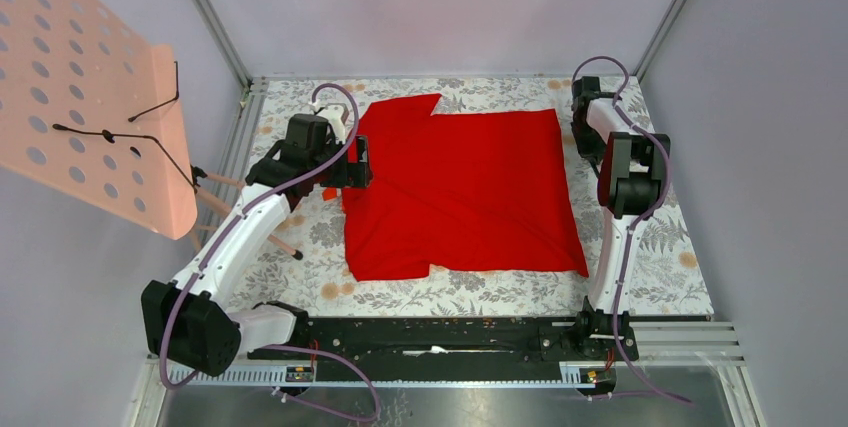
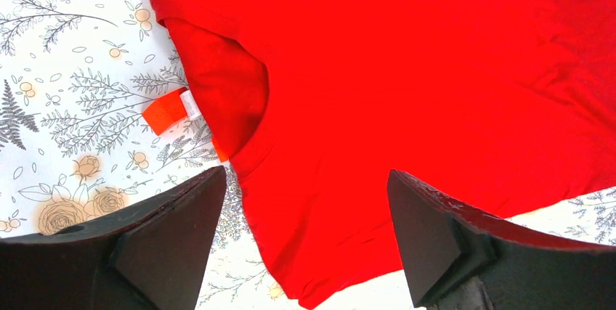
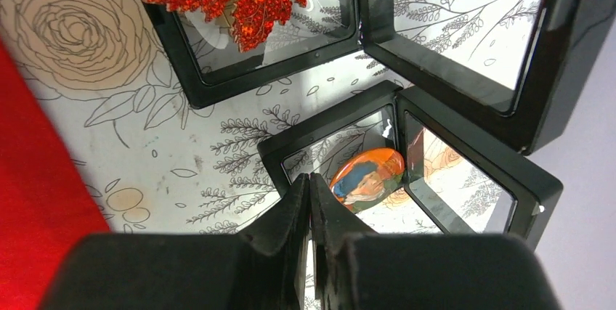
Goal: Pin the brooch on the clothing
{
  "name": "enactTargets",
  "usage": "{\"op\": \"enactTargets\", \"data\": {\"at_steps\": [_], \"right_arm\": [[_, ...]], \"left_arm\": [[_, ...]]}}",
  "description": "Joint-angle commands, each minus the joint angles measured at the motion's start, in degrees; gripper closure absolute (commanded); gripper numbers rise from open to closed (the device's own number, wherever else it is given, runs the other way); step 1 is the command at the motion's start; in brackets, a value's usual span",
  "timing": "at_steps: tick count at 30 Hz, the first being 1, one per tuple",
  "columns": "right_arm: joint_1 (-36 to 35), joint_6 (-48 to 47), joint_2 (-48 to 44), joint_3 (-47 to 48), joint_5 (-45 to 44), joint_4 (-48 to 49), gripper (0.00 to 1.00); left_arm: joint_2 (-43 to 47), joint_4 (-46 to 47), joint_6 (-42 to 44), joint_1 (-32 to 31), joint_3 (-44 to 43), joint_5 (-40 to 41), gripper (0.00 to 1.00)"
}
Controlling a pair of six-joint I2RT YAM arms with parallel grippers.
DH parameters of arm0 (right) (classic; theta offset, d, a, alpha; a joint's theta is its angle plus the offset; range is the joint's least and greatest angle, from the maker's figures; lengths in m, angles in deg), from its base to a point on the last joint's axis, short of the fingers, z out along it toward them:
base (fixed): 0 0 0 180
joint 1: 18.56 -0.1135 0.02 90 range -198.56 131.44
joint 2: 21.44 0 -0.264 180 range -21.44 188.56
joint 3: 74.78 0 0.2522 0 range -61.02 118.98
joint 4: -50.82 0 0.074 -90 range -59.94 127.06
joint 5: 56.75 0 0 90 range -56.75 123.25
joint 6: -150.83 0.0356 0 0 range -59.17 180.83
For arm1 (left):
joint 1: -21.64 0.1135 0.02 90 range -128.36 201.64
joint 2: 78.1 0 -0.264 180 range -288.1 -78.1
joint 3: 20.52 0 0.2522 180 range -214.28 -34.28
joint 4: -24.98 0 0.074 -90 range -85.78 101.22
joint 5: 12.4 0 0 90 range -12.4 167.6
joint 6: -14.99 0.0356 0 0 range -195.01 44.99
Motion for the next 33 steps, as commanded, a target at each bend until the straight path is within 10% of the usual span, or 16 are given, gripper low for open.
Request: {"op": "enactTargets", "data": {"at_steps": [1,19,33], "right_arm": [[-0.4,1.5,-3.5,2.0,3.8,-2.3,0.91],[-0.4,5.3,-7.4,0.7,14.1,-6.0,0.89],[-1.3,5.9,-9.2,-2.2,2.1,-3.2,0.55]], "left_arm": [[2.2,2.4,0.6,0.1,0.3,-0.4,0.10],[2.8,2.4,0.7,0.1,0.5,0.0,0.10],[3.4,2.4,0.7,0.1,0.6,-0.1,0.10]]}}
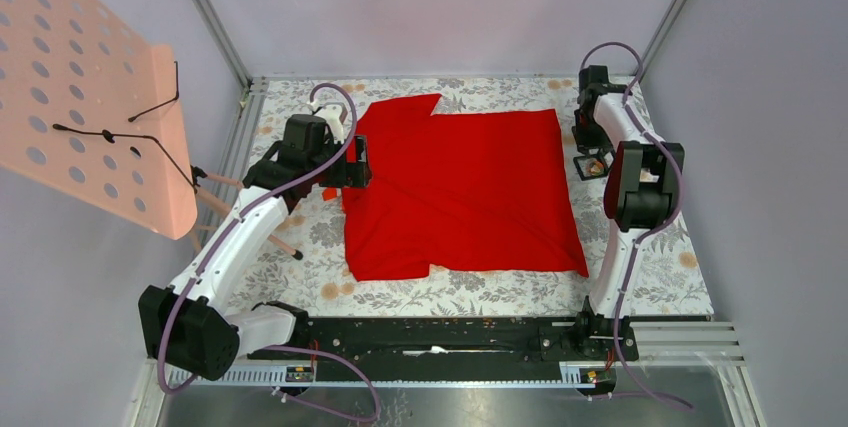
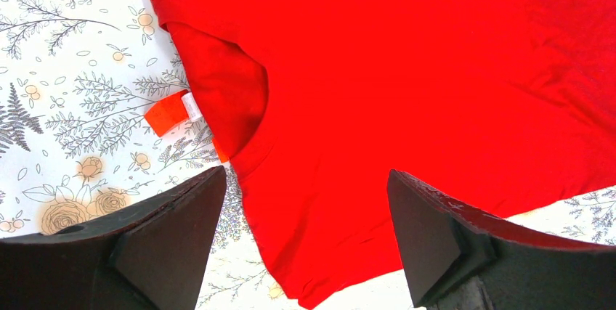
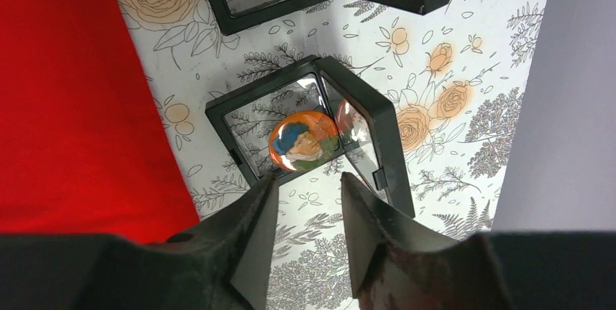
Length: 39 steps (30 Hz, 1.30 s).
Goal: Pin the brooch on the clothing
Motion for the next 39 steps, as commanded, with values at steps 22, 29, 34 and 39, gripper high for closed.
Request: {"op": "enactTargets", "data": {"at_steps": [22,29,34,39], "right_arm": [[1.3,6.0,8.8,10.7,2.9,-12.3,0.34],[2.4,7.8,6.3,8.3,6.9,-11.0,0.28],[2.8,8.4,-0.4,2.0,11.8,-5.5,0.29],[2.8,11.5,-6.8,-1.9,10.7,-3.4,0.28]], "left_arm": [[2.7,2.4,0.8,0.1,0.7,0.1,0.10],[2.9,2.4,0.8,0.1,0.7,0.5,0.10],[2.9,2.5,0.7,0.1,0.8,0.3,0.10],[3.0,2.8,0.6,0.1,1.0,0.3,0.10]]}}
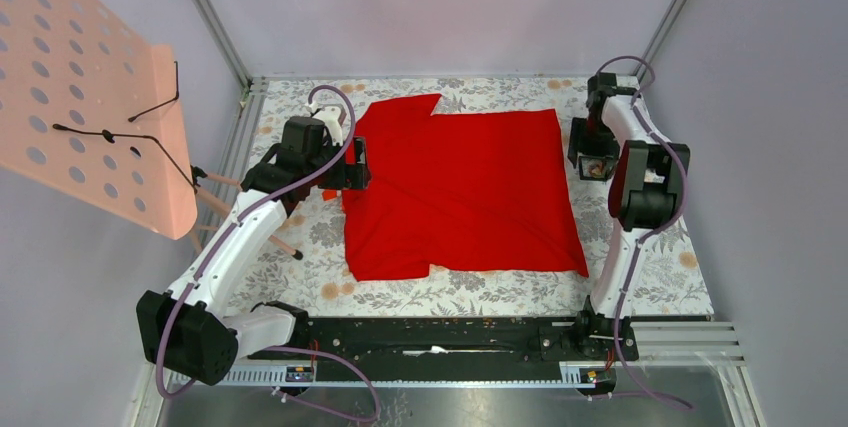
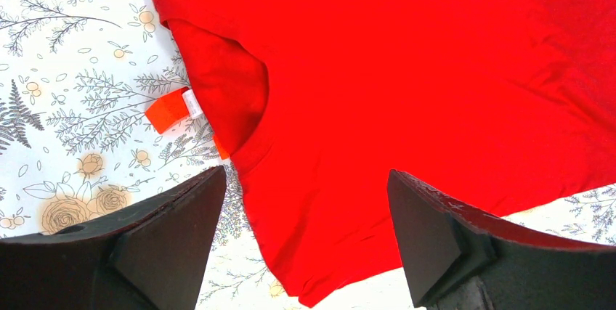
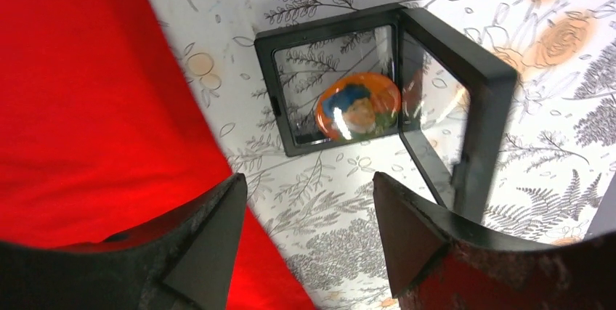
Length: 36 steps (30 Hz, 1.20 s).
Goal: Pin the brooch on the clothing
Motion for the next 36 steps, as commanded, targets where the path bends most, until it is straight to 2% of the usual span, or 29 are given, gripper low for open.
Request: {"op": "enactTargets", "data": {"at_steps": [1,4,7,13,17,31,36], "right_arm": [[0.0,3.8,-11.0,-3.7,1.6,5.0,0.28],[0.0,4.5,-15.9,-8.2,2.8,8.5,0.26],[0.0,4.2,-17.9,-8.8,0.3,8.8,0.25],[0.3,1.6,-14.6,-4.8,-8.3,6.3,0.26],[1.3,0.0,-11.8,-3.1,-10.8,6.1,0.27],[5.0,-5.5,-4.6,0.5,-2.4,6.1,0.44],[5.0,-6.3,-3.9,0.9,-2.9,5.8,0.58]], "left_arm": [[1.6,2.7,0.6,0.1,0.1,0.2,0.10],[1.6,2.7,0.6,0.1,0.1,0.4,0.10],[1.6,2.7,0.6,0.1,0.1,0.3,0.10],[2.1,2.7,0.7,0.1,0.2,0.7,0.10],[2.3,3.0,0.8,0.1,0.4,0.9,0.10],[1.0,3.1,0.7,0.1,0.3,-0.5,0.10],[0.5,3.4,0.7,-0.2,0.3,-2.3,0.10]]}}
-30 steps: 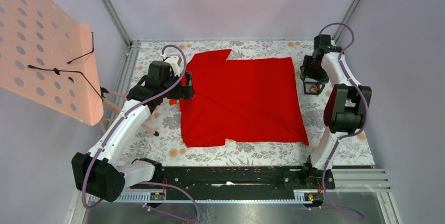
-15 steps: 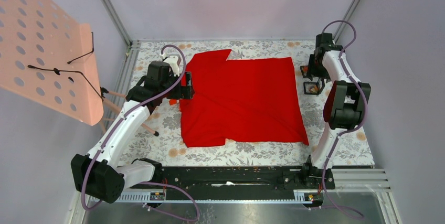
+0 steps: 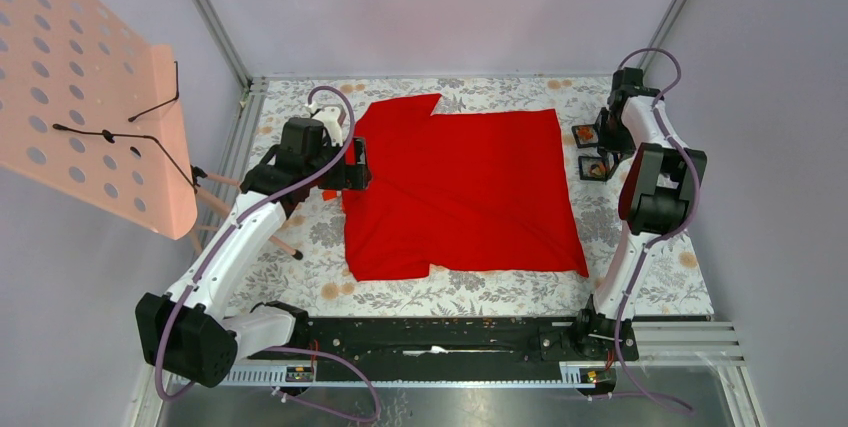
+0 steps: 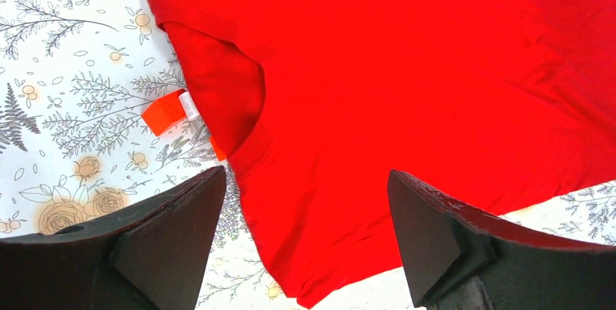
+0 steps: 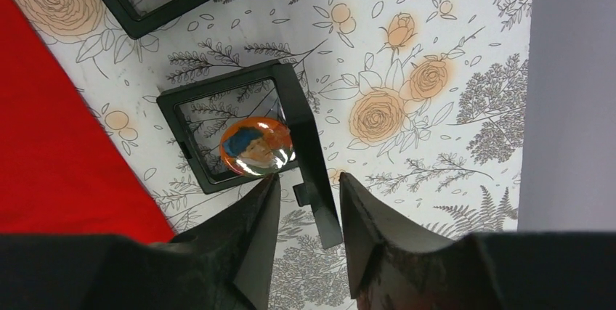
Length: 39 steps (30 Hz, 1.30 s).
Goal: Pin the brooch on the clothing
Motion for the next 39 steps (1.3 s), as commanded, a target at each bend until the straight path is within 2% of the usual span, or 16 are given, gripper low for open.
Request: {"op": "enactTargets", "data": {"at_steps": [1,5,10,13,18,26,34,39], "right_arm": [[-0.2,-2.1,0.4,2.4,0.2,-0.5,0.60],[-0.2,-3.3,0.9,2.9,-0.8,-0.6,0.64],[-0.2,-3.5,-1.0,2.0,0.3,-1.5,0.79],[-0.2,-3.2,-3.3,0.5,0.7,-2.0,0.91],[-1.0,-1.9,-8.6,-1.9,4.0,-4.3,1.00],[-10.0,0.2,-15.6,-3.1,3.2,-11.6,1.00],[-27.5,0.2,-18.1,-3.0,3.1,-18.8,1.00],[-35.3,3.3,-19.1,-3.1,8.9,-20.0,1.00]], "left_arm": [[-0.1,2.9,0.5,-0.4,-0.3,-2.0,0.10],[0.6,2.9,-1.7,-1.7,-0.7,-2.9,0.10],[3.1,3.3,-6.1,-4.8,1.2,-2.3,0.10],[4.0,4.5,-8.9,-7.6,2.4,-1.7,0.10],[3.3,11.1,-11.7,-11.9,4.0,-2.7,0.10],[-2.4,27.5,-13.4,-19.8,4.0,-7.1,0.11],[-5.9,42.2,0.6,-26.4,6.9,-9.8,0.13],[-10.0,51.3,0.5,-26.9,9.7,-13.3,0.17]]}}
